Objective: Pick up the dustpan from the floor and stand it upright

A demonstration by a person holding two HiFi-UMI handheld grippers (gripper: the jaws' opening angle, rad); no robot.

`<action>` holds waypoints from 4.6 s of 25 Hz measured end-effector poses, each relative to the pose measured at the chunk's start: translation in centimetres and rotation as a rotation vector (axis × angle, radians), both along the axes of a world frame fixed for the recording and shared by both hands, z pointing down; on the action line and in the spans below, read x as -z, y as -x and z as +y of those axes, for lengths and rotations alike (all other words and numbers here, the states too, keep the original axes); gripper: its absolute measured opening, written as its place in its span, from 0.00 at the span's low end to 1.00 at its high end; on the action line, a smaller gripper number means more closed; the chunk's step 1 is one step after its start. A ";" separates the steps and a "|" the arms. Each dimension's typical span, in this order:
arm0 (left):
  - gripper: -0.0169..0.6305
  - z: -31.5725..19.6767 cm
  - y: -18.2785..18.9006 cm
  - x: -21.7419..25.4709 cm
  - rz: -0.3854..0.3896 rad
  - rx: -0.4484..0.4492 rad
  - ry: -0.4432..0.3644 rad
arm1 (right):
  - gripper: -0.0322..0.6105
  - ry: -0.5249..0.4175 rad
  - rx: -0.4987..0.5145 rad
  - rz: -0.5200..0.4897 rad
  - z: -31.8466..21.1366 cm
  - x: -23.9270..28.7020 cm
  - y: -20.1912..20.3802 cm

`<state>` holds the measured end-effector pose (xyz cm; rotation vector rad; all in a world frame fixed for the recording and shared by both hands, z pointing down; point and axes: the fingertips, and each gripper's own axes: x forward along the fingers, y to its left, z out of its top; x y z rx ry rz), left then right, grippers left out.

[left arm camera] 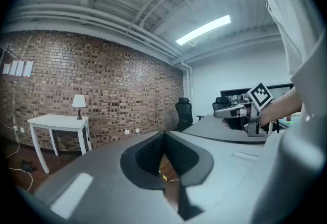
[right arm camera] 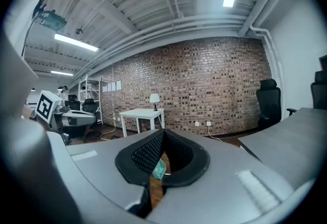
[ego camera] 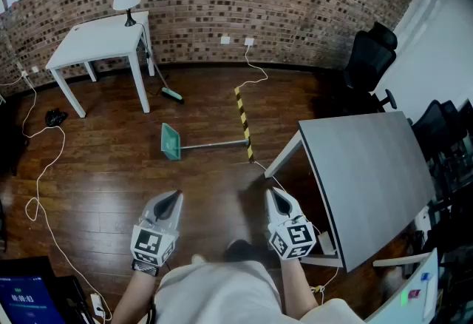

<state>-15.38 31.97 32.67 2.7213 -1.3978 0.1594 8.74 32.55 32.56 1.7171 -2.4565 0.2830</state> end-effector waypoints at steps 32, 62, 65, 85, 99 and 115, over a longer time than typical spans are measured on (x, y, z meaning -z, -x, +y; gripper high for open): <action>0.03 -41.4 -5.6 -2.6 -0.092 0.196 0.077 | 0.07 -0.007 0.122 -0.014 -47.3 -1.3 -9.1; 0.03 -54.2 -4.3 -9.4 -0.141 0.080 0.024 | 0.18 0.075 -0.099 0.095 -50.7 -12.1 -13.1; 0.03 -57.1 -5.9 -14.9 -0.138 0.081 0.050 | 0.18 0.117 -0.140 0.067 -52.4 -18.8 -15.1; 0.03 -67.7 -13.9 -55.9 -0.276 -0.049 0.160 | 0.33 0.210 -0.068 0.245 -61.9 -60.8 -19.6; 0.03 -70.0 -13.6 -68.5 -0.275 0.009 0.172 | 0.40 0.365 0.016 0.411 -59.8 -86.0 -22.0; 0.03 -69.3 -12.3 -71.0 -0.301 0.004 0.144 | 0.24 0.441 -0.040 0.484 -64.5 -96.8 -23.8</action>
